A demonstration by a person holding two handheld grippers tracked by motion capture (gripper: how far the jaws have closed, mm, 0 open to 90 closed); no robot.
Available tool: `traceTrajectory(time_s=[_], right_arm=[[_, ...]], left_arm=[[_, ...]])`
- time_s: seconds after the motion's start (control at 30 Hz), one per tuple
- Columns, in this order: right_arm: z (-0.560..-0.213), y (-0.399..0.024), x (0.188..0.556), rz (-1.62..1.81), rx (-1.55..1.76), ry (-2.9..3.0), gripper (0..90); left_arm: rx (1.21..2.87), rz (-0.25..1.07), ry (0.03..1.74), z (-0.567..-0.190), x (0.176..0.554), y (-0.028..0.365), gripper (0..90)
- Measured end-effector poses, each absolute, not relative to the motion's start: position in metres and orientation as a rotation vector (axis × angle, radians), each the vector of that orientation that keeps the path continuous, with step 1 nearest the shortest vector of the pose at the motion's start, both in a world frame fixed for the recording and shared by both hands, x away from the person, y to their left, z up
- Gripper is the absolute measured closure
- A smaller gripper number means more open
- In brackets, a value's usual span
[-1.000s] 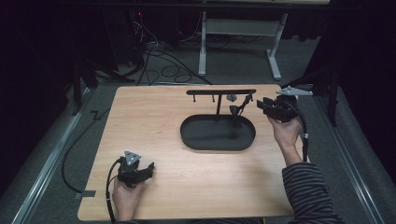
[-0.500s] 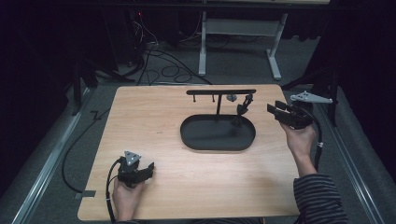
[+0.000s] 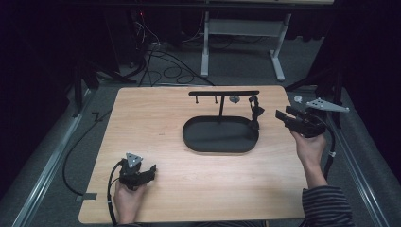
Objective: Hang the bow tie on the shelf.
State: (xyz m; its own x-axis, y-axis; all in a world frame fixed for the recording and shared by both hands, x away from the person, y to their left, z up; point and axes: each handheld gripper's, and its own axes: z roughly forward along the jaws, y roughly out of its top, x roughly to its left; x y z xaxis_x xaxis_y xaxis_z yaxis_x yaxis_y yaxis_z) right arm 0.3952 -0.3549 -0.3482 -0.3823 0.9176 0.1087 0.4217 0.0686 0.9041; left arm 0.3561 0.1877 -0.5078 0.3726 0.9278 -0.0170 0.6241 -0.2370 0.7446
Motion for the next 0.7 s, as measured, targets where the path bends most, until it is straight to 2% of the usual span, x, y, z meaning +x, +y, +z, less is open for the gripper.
traceTrajectory(time_s=[0.33, 0.7], right_arm=[[-0.354, -0.363, 0.381, 1.276, 1.33, 1.816, 46.3], [-0.359, -0.37, 0.363, 1.292, 1.333, 1.805, 46.6]], left_arm=[[1.962, 0.577, 1.338, -0.508, 0.356, 0.188, 29.2], [1.961, 0.577, 1.338, -0.508, 0.356, 0.188, 29.3]])
